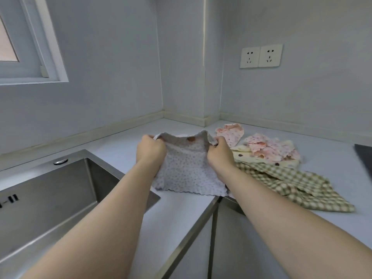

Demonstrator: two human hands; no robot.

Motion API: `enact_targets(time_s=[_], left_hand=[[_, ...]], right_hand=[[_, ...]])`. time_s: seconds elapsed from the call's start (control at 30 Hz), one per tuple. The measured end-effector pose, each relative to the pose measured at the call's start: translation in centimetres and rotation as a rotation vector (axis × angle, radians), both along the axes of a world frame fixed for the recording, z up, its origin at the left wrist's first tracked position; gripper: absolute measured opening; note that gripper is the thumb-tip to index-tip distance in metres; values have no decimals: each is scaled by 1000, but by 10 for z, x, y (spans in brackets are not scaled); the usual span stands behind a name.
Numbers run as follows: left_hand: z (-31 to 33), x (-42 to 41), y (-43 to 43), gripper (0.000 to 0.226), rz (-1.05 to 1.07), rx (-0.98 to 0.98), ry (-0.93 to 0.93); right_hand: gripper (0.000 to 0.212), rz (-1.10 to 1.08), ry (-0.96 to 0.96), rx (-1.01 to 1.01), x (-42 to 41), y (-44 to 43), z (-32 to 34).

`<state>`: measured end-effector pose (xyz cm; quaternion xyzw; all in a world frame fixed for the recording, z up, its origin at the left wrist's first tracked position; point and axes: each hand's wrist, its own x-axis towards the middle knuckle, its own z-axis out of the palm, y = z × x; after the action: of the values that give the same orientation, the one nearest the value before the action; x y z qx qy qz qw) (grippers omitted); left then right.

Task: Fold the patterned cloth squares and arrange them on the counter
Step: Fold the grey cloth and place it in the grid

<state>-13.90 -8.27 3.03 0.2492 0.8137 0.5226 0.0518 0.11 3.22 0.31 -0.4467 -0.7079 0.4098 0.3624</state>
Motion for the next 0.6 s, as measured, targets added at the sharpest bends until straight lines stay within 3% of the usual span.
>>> enact_targets(time_s=[0.07,0.33,0.47,0.6], left_hand=[[-2,-4,5,29,3,17,16],[0,-32,-6,35,86,-37,388],[19,-33,-18,27,66,38,255],[29,-31,-27,28,-6,25,135]], right_hand=[[33,22,-8,36,-6,6,0],[34,83,-64,382,-1,41,3],[29,127,18,416,8,38,3],[27,197,172,294,15,31,6]])
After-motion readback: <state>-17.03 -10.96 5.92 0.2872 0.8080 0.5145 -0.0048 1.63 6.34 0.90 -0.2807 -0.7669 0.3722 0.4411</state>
